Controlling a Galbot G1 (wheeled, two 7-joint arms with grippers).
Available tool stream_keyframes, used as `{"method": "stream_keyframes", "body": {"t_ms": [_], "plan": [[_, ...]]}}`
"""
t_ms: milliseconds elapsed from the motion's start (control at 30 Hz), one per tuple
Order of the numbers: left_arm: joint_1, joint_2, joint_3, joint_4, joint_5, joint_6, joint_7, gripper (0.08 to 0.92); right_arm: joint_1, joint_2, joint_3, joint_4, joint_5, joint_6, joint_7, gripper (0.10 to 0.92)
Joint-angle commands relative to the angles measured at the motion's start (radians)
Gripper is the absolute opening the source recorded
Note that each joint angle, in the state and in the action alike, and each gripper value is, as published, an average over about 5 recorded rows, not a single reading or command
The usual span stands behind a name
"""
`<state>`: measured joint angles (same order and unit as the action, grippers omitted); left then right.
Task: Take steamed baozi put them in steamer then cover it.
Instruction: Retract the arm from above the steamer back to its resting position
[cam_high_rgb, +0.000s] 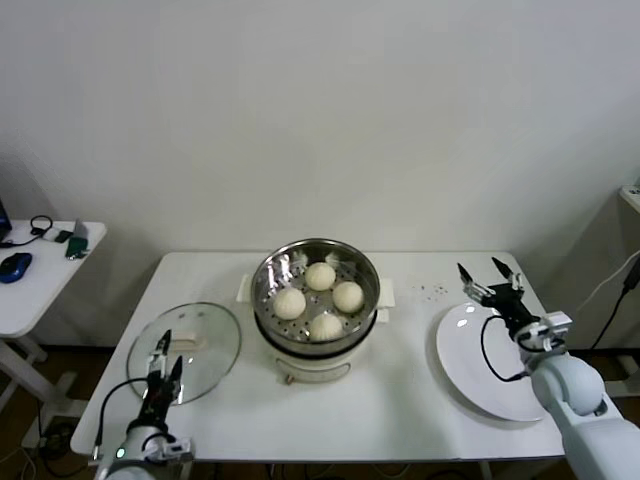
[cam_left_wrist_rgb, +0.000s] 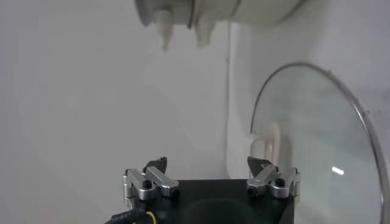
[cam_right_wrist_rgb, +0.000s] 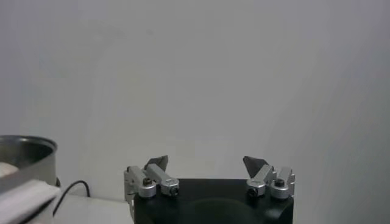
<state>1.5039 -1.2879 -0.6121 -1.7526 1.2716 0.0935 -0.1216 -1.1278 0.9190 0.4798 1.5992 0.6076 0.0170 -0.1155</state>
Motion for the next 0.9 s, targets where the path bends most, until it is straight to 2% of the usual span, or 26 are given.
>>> {"method": "stream_keyframes", "body": {"t_ms": [33, 467, 900], "plan": [[-0.179, 0.019, 0.003, 0.225, 0.108, -0.022, -0.023, 0.823, -0.122, 0.041, 0.11, 0.022, -0.044, -0.019, 0.009, 0.823], [-0.252, 0.009, 0.006, 0.338, 0.111, -0.051, -0.051, 0.823, -0.138, 0.052, 0.121, 0.033, -0.068, -0.016, -0.006, 0.823], [-0.31, 0.001, 0.011, 0.381, 0.096, -0.056, -0.071, 0.823, -0.159, 0.071, 0.131, 0.035, -0.108, -0.005, -0.028, 0.823]]}}
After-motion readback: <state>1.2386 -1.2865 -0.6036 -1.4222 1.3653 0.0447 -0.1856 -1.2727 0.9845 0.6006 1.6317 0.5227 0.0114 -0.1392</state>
